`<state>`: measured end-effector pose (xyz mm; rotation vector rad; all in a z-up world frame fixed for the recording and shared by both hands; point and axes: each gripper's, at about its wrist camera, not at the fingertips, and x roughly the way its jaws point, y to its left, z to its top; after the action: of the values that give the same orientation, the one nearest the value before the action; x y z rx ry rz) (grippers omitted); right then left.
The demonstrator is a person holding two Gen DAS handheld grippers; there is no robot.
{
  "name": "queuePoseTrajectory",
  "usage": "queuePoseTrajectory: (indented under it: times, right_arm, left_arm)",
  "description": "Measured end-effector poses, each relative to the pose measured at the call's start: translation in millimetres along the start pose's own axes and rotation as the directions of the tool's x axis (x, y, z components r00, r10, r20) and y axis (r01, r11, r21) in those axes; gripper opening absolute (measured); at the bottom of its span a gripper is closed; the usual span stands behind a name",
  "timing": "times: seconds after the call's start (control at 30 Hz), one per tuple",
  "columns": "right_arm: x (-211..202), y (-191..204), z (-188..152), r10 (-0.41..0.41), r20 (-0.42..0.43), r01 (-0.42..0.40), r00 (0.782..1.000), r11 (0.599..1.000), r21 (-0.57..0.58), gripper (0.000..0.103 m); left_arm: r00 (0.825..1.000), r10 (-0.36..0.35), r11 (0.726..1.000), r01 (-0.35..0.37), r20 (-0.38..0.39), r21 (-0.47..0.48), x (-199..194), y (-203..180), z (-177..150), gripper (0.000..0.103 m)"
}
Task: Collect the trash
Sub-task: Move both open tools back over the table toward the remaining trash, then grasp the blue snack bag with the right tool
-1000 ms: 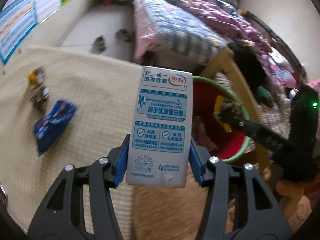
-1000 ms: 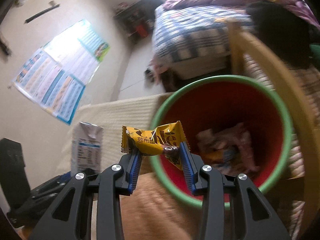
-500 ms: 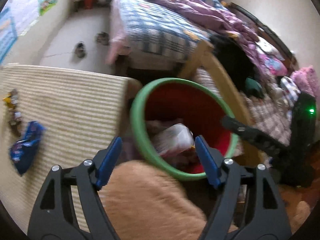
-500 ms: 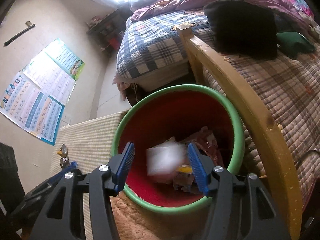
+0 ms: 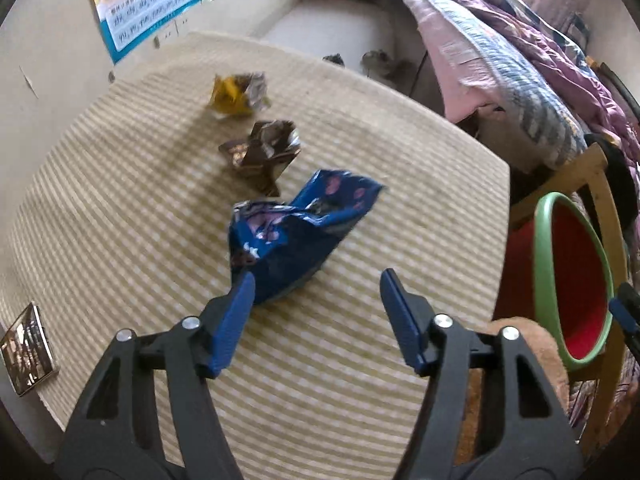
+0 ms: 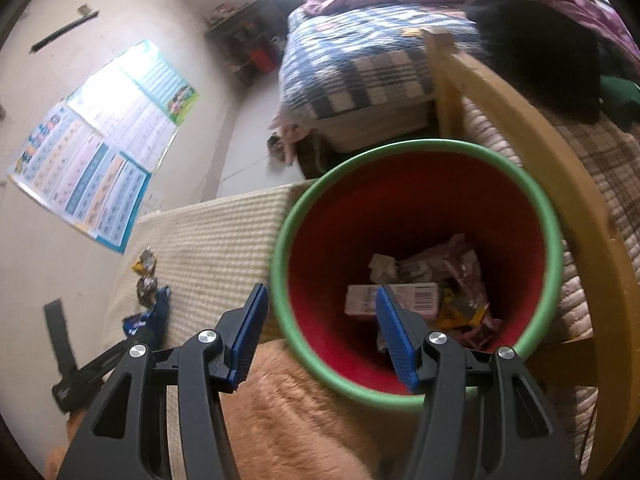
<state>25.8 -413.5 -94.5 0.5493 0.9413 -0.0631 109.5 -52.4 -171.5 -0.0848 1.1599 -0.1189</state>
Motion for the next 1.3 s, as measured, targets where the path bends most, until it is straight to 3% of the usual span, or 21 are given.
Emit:
queuePoseTrajectory:
  times: [0.07,0.2,0.4,0.43,0.47,0.5,0.53,0.6,0.77,0.87,1.03,1.13,1.2,1.27,1.3]
  right_arm:
    - [2,11,-3,0.002,-0.01,-0.002,1.0,1.0,-0.03,0.055]
    - [9,26,-7,0.008,-0.035,-0.01,0.999,0.998,-0.062,0.055]
    - [30,73,-12,0.035,-0.08,-0.047,0.996,0.986,-0.161,0.055]
    - [34,84,-13,0.045,-0.088,-0.06,0.995,0.982,-0.177,0.055]
    - [39,93,-14,0.058,-0.097,-0.075,0.994,0.98,-0.183,0.055]
    - [42,98,-16,0.07,-0.103,-0.088,0.992,0.979,-0.184,0.055]
    - [43,105,-18,0.082,-0.107,-0.101,0.991,0.977,-0.188,0.055]
    - [50,121,-22,0.096,-0.117,-0.118,0.989,0.972,-0.204,0.055]
    - [90,168,-28,0.173,-0.231,-0.215,0.957,0.961,-0.175,0.063]
    - [118,194,-33,0.194,-0.293,-0.247,0.936,0.956,-0.157,0.068]
    - [156,235,-48,0.142,-0.326,-0.211,0.935,0.959,-0.19,0.068]
    - [176,245,-57,0.056,-0.34,-0.149,0.939,0.956,-0.253,0.068]
    - [188,241,-62,0.034,-0.366,-0.131,0.93,0.961,-0.244,0.051]
    - [191,235,-64,0.053,-0.388,-0.15,0.92,0.963,-0.225,0.012]
    - [189,231,-64,0.064,-0.391,-0.163,0.918,0.961,-0.225,0.012]
  left_arm:
    - [1.0,-0.013,1.0,0.013,-0.027,-0.004,6,3,1,0.043]
    - [0.998,-0.049,0.999,0.049,-0.04,-0.006,4,15,-6,0.01]
    - [0.998,-0.066,0.998,0.066,-0.019,-0.016,-22,38,-38,0.006]
    - [0.998,-0.064,0.998,0.063,-0.01,-0.031,-24,43,-39,0.007]
    - [0.998,-0.068,0.997,0.068,-0.002,-0.045,-26,49,-38,0.018]
    - [0.997,-0.074,0.996,0.074,0.002,-0.057,-26,52,-35,0.038]
    - [0.997,-0.073,0.995,0.073,0.013,-0.064,-28,53,-32,0.05]
    - [0.996,-0.067,0.995,0.071,0.055,-0.074,-33,56,-26,0.062]
    - [0.991,-0.109,0.978,0.121,0.08,-0.17,-39,66,-20,0.064]
    - [0.992,-0.104,0.98,0.115,0.075,-0.162,-45,68,-35,0.066]
    - [0.995,-0.09,0.977,0.098,0.049,-0.191,-49,80,-58,0.067]
    - [0.996,-0.077,0.976,0.084,0.039,-0.202,-49,85,-63,0.067]
    - [0.996,-0.077,0.973,0.083,0.037,-0.213,-49,88,-63,0.067]
    - [0.997,-0.071,0.974,0.077,0.037,-0.211,-48,88,-63,0.067]
    - [0.997,-0.068,0.975,0.074,0.037,-0.208,-47,87,-63,0.067]
